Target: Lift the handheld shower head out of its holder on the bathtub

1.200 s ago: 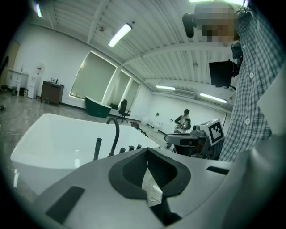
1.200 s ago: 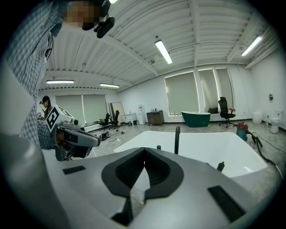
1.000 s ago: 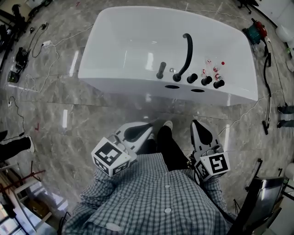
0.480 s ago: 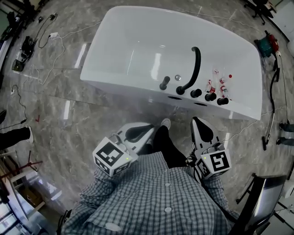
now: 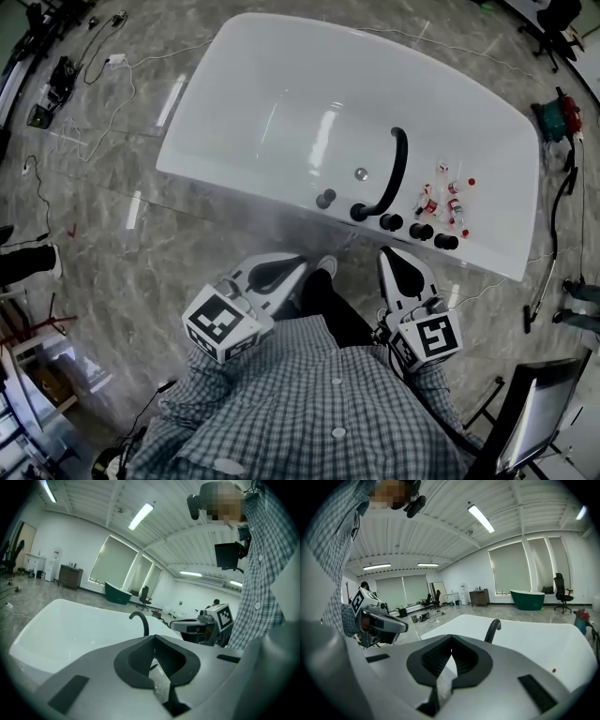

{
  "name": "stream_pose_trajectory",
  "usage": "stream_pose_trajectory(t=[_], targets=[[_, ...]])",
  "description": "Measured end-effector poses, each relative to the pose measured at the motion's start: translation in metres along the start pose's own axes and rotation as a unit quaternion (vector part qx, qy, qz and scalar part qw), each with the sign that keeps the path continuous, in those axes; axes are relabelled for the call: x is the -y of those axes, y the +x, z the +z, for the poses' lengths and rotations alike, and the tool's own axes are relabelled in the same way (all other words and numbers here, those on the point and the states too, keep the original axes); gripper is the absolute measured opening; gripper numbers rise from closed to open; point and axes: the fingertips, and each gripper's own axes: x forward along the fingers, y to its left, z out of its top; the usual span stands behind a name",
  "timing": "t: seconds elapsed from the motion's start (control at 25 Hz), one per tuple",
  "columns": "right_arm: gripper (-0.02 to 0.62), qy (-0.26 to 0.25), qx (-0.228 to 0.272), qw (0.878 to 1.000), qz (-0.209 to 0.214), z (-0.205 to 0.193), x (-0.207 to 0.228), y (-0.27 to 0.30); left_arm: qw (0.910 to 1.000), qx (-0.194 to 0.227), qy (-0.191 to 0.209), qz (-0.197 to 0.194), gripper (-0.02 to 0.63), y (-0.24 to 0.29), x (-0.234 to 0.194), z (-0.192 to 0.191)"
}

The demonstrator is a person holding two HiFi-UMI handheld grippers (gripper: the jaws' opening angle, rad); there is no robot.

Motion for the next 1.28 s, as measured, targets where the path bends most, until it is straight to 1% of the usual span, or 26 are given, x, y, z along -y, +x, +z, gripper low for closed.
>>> stream_pose_trajectory(t=[0.12,0.24,0.4,0.56,0.72,0.88,1.04,1.16,1.28], targets=[[0.015,-0.005,-0.006,1.0,0.013,0.002,0.014,0.007,1.0,0.005,0.003,0.007,0.009,0.019,-0.009,0.007],[0.015,-0.004,-0.017,1.0,0.015,0.0,0.022,0.021,0.9998,0.002,0.018,0.003,0.009,0.03,-0.021,0.011],[0.015,-0.011,-0.031,0.999,0.02,-0.004,0.013,0.043,0.9991,0.004,0.033,-0.025,0.009,0.034,-0.033,0.015],[0.015,-0.006,-0.035,0.999,-0.002,-0.004,0.012,0.054,0.9975,0.002,0.061,-0.037,0.009,0.04,-0.044,0.017],[0.015,0.019,-0.042,0.999,-0.016,-0.016,0.009,0.066,0.9959,-0.019,0.071,-0.054,0.009,0.048,-0.058,0.003],[0.015,0.039,-0.055,0.998,-0.004,-0.033,0.002,0.082,0.9958,-0.033,0.068,-0.051,0.009,0.053,-0.076,-0.015],[0.015,0.041,-0.076,0.996,0.006,-0.053,-0.002,0.092,0.9963,-0.035,0.059,-0.052,0.009,0.061,-0.093,-0.03],[0.015,0.061,-0.074,0.995,0.004,-0.063,0.0,0.1,0.9965,-0.034,0.053,-0.056,0.009,0.068,-0.104,-0.04],[0.015,0.07,-0.072,0.995,0.006,-0.069,0.001,0.11,0.9955,-0.042,0.06,-0.059,0.009,0.077,-0.113,-0.055]])
